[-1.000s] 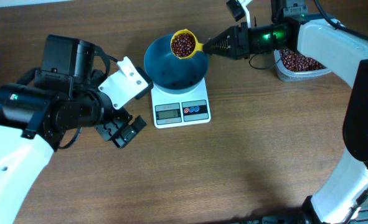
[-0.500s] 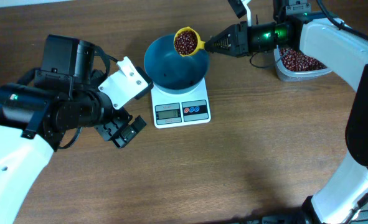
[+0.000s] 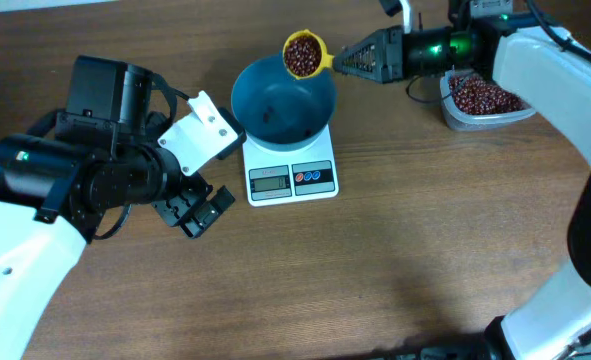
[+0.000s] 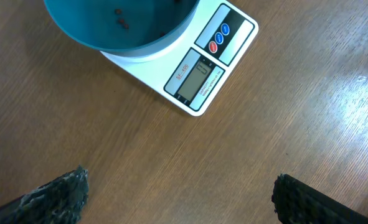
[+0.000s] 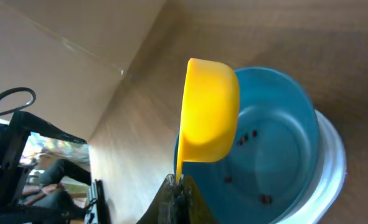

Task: Scoop item into bowl and weigh 50g on scale
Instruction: 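Tilt the scoop with the right gripper to pour beans into bowl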

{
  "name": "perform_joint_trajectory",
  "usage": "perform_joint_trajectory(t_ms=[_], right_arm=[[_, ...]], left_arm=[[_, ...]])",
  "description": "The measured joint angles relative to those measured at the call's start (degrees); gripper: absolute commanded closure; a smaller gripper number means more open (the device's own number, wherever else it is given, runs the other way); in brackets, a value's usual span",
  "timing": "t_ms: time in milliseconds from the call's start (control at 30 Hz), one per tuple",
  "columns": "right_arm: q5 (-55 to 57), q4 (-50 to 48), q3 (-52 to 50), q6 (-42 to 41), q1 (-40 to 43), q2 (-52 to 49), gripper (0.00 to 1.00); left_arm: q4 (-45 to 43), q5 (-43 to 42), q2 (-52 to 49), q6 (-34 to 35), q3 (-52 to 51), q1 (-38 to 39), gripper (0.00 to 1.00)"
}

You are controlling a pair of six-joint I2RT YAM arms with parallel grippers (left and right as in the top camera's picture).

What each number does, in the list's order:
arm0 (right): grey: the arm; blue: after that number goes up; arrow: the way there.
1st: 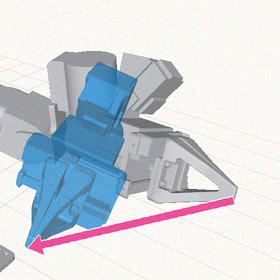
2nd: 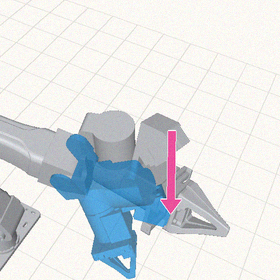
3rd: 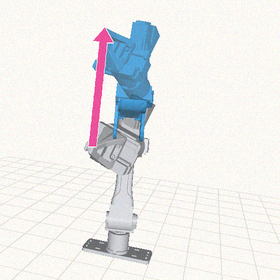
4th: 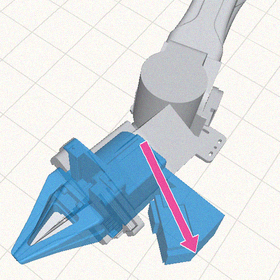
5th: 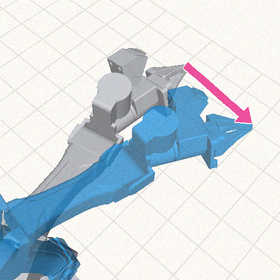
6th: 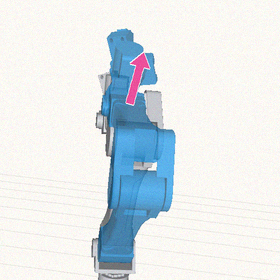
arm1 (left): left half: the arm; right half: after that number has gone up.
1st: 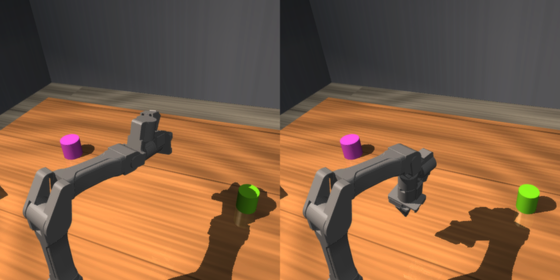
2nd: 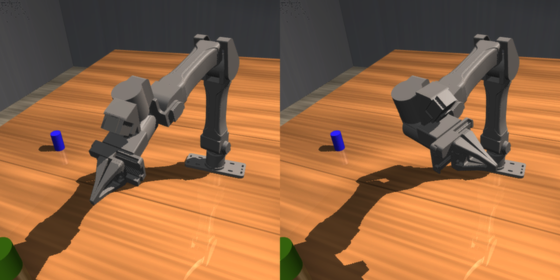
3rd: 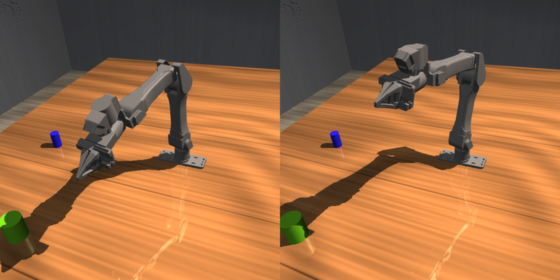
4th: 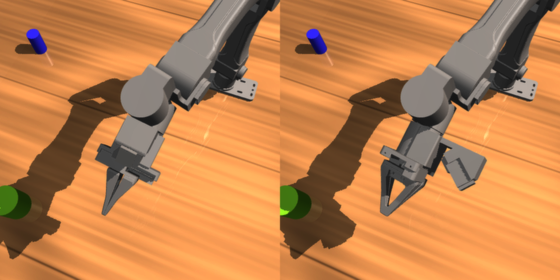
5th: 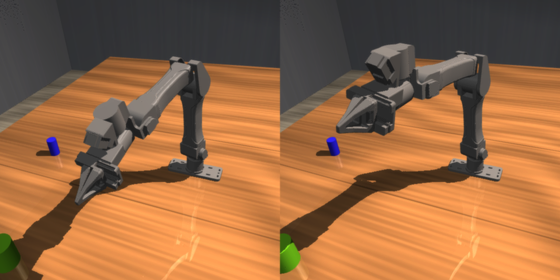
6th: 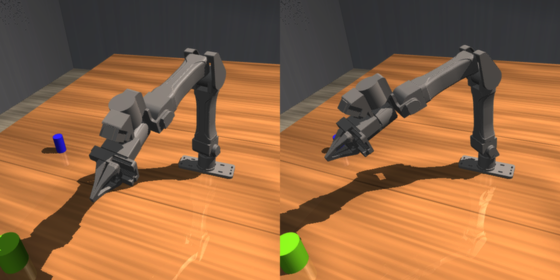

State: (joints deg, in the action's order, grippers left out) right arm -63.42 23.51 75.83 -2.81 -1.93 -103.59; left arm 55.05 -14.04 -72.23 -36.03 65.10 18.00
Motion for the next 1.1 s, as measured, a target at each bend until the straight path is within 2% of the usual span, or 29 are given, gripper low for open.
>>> perform_joint_trajectory(t_ms=[167,367,600,1100], right_arm=[[1.75,-0.02,0.0,0.07,-0.07,0.81,0.96],[10.8,0.04,0.0,4.0,-5.95,0.81,0.96],[16.87,3.1,0.0,5.73,-6.75,0.81,0.96],[20.59,3.72,0.0,6.27,-6.75,1.03,0.96]], left_arm=[[-0.02,0.0,0.0,0.02,0.0,0.0,0.01],[-0.02,0.0,0.0,0.02,0.0,0.0,0.01],[0.0,0.0,0.0,0.0,0.0,0.0,0.01],[-0.02,0.0,0.0,0.02,0.0,0.0,0.01]])
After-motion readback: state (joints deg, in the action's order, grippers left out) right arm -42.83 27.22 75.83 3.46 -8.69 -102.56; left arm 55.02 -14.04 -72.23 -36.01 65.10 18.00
